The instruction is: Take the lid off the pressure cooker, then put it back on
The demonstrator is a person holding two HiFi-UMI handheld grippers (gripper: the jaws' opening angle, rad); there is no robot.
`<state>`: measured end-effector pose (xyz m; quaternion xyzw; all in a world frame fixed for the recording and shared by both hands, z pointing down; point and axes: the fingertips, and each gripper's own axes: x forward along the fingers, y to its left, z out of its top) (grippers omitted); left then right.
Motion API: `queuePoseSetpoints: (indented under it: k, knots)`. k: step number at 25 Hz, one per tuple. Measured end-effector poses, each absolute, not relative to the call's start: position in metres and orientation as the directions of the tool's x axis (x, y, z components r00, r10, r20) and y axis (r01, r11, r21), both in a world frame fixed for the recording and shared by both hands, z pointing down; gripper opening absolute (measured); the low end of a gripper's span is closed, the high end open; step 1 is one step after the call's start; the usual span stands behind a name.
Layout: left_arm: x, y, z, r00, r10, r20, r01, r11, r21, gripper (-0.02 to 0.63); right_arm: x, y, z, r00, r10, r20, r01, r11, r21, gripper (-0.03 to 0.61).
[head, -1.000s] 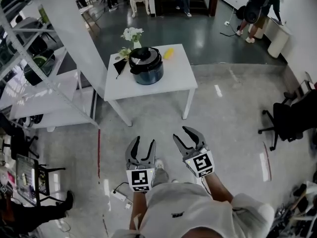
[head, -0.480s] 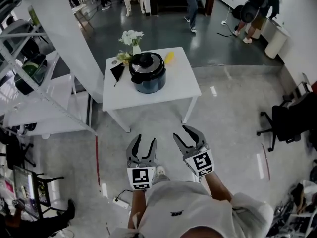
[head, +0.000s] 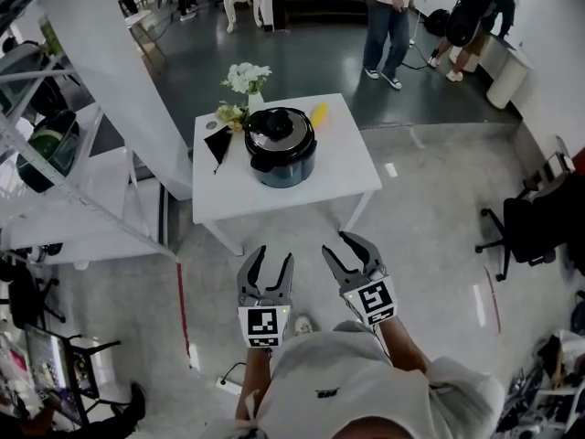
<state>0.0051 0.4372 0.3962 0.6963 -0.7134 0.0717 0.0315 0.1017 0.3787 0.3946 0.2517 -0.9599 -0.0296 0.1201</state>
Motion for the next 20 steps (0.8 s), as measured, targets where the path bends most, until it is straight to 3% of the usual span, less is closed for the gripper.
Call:
queuePoseSetpoints:
  k: [20]
  knots:
    - [-0.036,0.337,0.405,-0.029,-0.988,0.153,-0.998,0.019,-0.061,0.227,0.070,0.278,0.405,-0.843,-0.497,0.206,-0.482,0.868,0.122,0.183]
